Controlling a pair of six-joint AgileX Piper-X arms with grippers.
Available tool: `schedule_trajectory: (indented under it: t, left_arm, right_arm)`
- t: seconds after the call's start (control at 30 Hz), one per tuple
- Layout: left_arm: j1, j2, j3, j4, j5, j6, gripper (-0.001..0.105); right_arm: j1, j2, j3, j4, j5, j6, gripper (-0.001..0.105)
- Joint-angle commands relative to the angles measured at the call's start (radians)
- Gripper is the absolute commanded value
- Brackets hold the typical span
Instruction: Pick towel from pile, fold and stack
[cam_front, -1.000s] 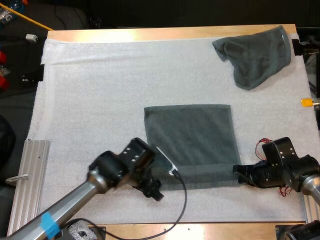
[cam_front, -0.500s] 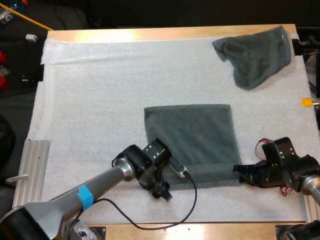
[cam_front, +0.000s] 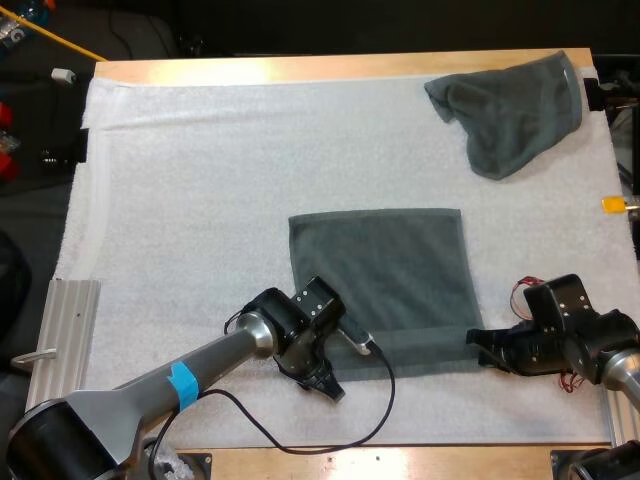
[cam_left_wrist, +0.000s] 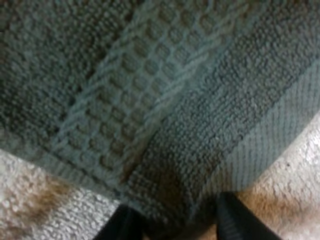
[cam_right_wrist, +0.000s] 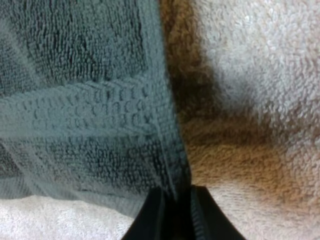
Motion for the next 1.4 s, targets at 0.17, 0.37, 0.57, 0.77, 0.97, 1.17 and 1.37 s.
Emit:
schedule_trajectory:
  t: [0.17,0.37,0.57,0.77,0.97,1.17,1.37]
  left_arm:
    - [-0.002,-0.002,0.001,0.001,-0.015,-0.035,0.006]
    - [-0.002,-0.051,0.001,0.049,-0.015,-0.048,0.000]
    - [-0.002,-0.215,0.001,0.164,0.021,-0.048,0.000]
    - [-0.002,-0.378,0.001,0.251,0.296,-0.051,0.000]
    - [0.047,-0.400,0.001,0.186,0.310,-0.049,0.000]
    - [0.236,-0.338,0.001,0.047,0.401,-0.048,0.000]
    - [0.419,-0.214,0.001,-0.070,0.590,-0.064,0.000]
  right_arm:
    - [0.001,-0.005,0.001,0.014,0.006,-0.003,0.000]
    - [0.001,-0.034,-0.002,0.024,-0.006,-0.003,0.000]
    - [0.001,-0.171,-0.034,0.159,0.005,-0.003,0.000]
    - [0.001,-0.307,-0.038,0.306,-0.140,-0.001,0.000]
    - [0.001,-0.356,-0.038,0.242,-0.137,0.150,0.000]
    - [0.001,-0.259,-0.038,-0.006,-0.137,0.314,0.000]
    - [0.001,-0.086,-0.038,-0.268,-0.083,0.503,0.000]
